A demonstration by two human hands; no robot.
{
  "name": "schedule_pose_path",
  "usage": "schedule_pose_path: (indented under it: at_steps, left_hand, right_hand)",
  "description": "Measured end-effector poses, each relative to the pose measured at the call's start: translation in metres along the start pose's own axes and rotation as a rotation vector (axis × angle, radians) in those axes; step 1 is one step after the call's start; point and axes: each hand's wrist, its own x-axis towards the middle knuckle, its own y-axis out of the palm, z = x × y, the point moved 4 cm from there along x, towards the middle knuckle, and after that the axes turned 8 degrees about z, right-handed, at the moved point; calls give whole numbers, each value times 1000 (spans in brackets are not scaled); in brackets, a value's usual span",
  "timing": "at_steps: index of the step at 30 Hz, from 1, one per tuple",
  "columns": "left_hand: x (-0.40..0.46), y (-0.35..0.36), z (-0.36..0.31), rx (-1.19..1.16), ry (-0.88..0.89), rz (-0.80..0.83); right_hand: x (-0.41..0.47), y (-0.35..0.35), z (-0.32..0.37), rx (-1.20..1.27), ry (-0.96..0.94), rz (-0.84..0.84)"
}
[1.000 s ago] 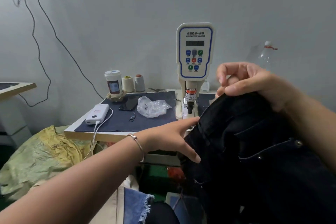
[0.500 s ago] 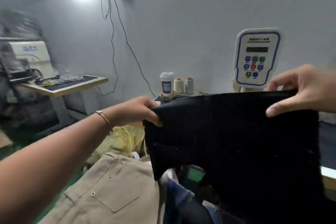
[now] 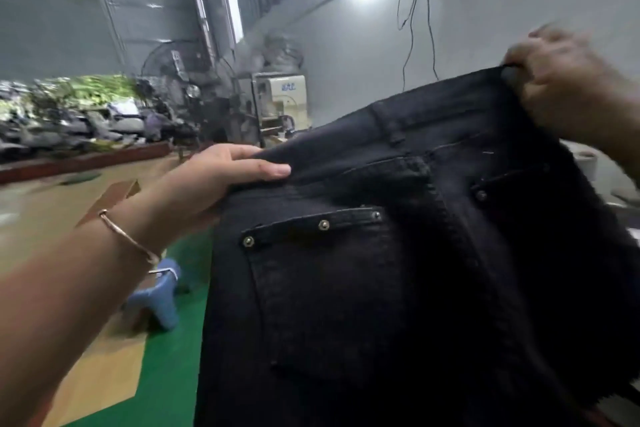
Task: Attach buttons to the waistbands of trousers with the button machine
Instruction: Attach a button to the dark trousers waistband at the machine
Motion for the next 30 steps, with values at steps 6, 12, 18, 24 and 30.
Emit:
schedule_pose_path:
  at_steps: [6,12,18,24,30]
  left_hand:
    - [-35,-43,132,507,-676,45]
    - [-23,-8,208,723,-618,213]
    - [18,68,215,612,-353,387]
    - [24,94,231,1135,-353,408]
    - [53,102,169,1161,-276,432]
  right_hand:
    - [-34,164,64,33,82,343]
    - [-137,232,113,171,-246,673]
    - [-208,255,116,349,-374,958]
    - [-228,268,108,333,-283,911]
    - [-237,196,72,612,-14,691]
